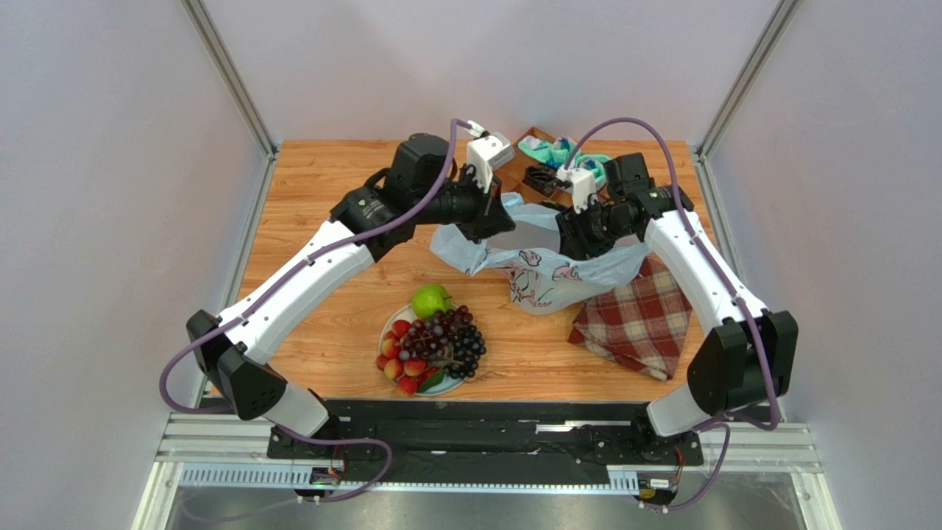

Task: Take the fake fruits out of the plastic bag
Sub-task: Adjust the plastic bag at the center of the board.

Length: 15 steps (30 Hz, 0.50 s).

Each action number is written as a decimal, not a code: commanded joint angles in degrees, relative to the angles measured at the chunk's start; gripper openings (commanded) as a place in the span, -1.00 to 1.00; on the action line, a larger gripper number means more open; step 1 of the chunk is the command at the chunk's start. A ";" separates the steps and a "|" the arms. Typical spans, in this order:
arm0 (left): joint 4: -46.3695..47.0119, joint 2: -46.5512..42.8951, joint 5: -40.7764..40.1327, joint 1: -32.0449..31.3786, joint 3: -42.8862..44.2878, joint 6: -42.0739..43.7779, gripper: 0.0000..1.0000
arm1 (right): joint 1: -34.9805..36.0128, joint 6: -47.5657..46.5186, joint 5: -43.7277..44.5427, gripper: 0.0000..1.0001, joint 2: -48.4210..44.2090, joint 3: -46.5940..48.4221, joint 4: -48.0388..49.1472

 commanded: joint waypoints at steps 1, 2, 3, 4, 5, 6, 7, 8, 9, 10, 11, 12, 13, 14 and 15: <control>2.79 0.86 3.98 -0.48 -2.30 -2.29 -1.00 | 1.91 0.83 5.20 0.00 8.21 4.76 2.91; 3.14 1.04 4.51 -0.48 -2.39 -2.56 -1.00 | 2.26 0.40 5.65 0.01 9.82 5.29 2.12; 3.14 1.13 4.86 -0.48 -2.31 -2.82 -1.00 | 2.78 0.48 5.65 0.04 11.23 5.55 1.59; 3.14 1.39 4.95 -0.48 -2.31 -2.82 -1.00 | 2.96 0.74 6.52 0.14 12.72 5.64 0.89; 3.14 1.57 5.04 -0.48 -2.22 -2.65 -1.00 | 3.22 1.53 6.88 0.21 14.73 5.56 0.45; 3.14 1.57 4.86 -0.39 -2.13 -2.47 -1.00 | 3.23 1.88 6.97 0.32 15.45 4.60 1.05; 3.40 1.66 4.86 -0.39 -2.04 -2.65 -1.00 | 3.31 2.06 6.97 0.43 15.81 4.07 1.49; 3.49 1.48 4.78 -0.39 -2.13 -2.82 -1.00 | 3.32 2.06 7.14 0.47 15.98 3.54 2.19; 3.67 1.57 4.86 -0.39 -2.30 -2.82 -1.00 | 3.40 1.97 7.41 0.53 15.99 2.49 3.59; 3.84 1.57 5.04 -0.39 -2.31 -2.91 -1.00 | 3.49 1.80 7.67 0.56 15.90 2.22 4.13; 3.84 1.48 5.13 -0.39 -2.57 -3.00 -1.00 | 3.58 1.36 7.59 0.57 16.16 2.13 4.48; 3.84 1.57 5.21 -0.39 -2.66 -3.00 -1.00 | 3.75 0.14 7.50 0.57 16.42 2.30 4.75; 3.93 1.57 5.30 -0.39 -2.74 -3.00 -1.00 | 3.75 -0.74 7.06 0.58 16.86 2.48 4.92; 4.02 1.66 5.30 -0.39 -2.92 -3.17 -1.00 | 4.02 -1.62 6.45 0.58 17.13 2.57 5.01; 4.11 1.83 5.39 -0.39 -3.10 -3.35 -1.00 | 4.11 -3.72 6.09 0.59 18.00 2.57 5.36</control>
